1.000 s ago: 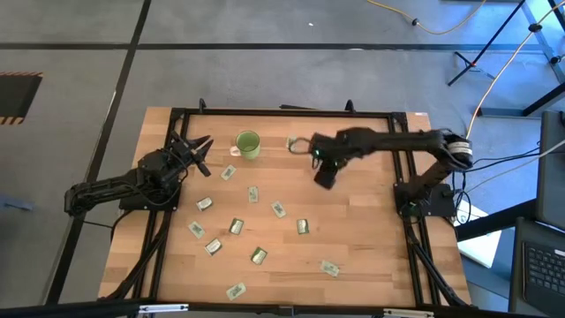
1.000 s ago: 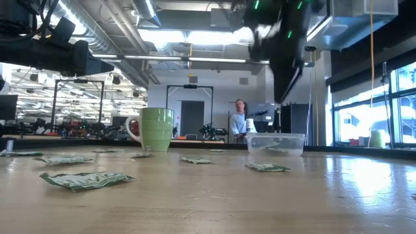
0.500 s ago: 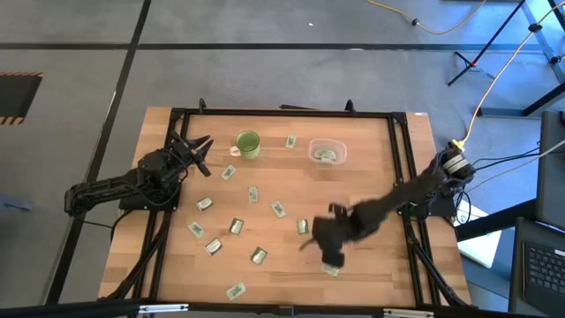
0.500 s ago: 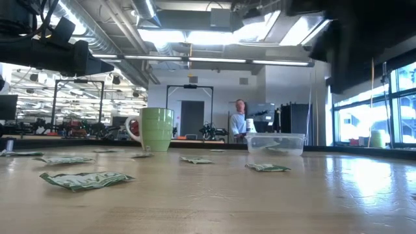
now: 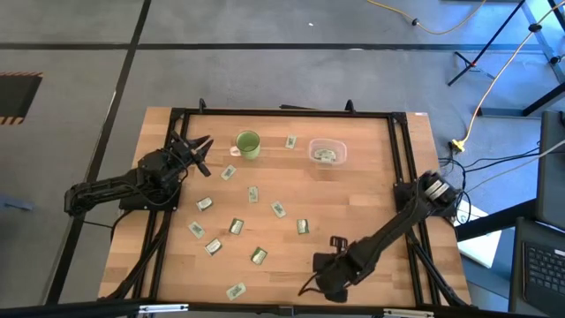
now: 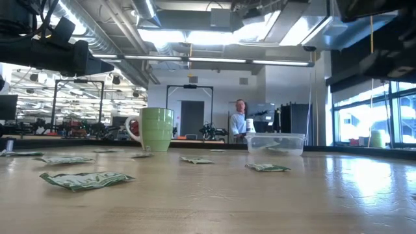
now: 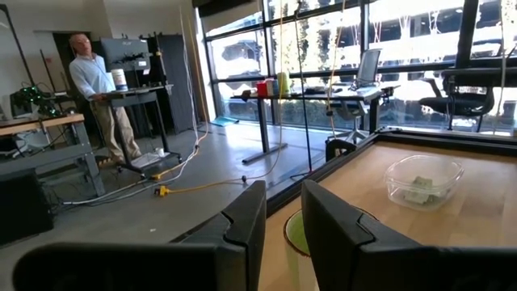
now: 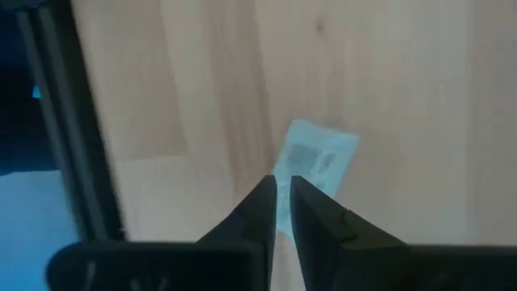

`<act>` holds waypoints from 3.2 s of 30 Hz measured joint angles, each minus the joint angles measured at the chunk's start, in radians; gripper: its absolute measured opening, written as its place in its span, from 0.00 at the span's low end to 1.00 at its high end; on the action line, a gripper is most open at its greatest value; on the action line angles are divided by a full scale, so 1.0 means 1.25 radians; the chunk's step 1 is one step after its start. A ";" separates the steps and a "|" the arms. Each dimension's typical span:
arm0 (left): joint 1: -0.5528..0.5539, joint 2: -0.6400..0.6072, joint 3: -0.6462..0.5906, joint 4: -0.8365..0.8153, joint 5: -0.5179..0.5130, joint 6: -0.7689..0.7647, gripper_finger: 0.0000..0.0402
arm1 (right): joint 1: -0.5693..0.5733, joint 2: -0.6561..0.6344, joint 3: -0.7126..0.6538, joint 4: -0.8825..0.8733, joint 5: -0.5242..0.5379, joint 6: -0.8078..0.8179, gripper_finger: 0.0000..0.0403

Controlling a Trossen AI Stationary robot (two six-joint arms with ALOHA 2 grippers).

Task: Pick and place items into bin
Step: Put the white stevia packet into the transparent bin

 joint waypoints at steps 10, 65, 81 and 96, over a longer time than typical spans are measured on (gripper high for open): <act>0.000 0.000 0.000 0.000 0.000 0.000 0.19 | 0.018 0.038 0.010 -0.035 -0.036 0.133 0.11; 0.000 0.000 0.000 -0.001 0.000 0.000 0.19 | 0.023 0.036 -0.001 -0.042 0.004 0.151 0.29; 0.000 0.000 0.000 -0.001 0.000 0.000 0.19 | 0.023 0.033 -0.047 -0.028 -0.003 0.172 0.20; 0.000 0.000 0.000 -0.001 0.000 0.000 0.19 | -0.011 0.020 0.084 -0.297 0.005 0.141 0.01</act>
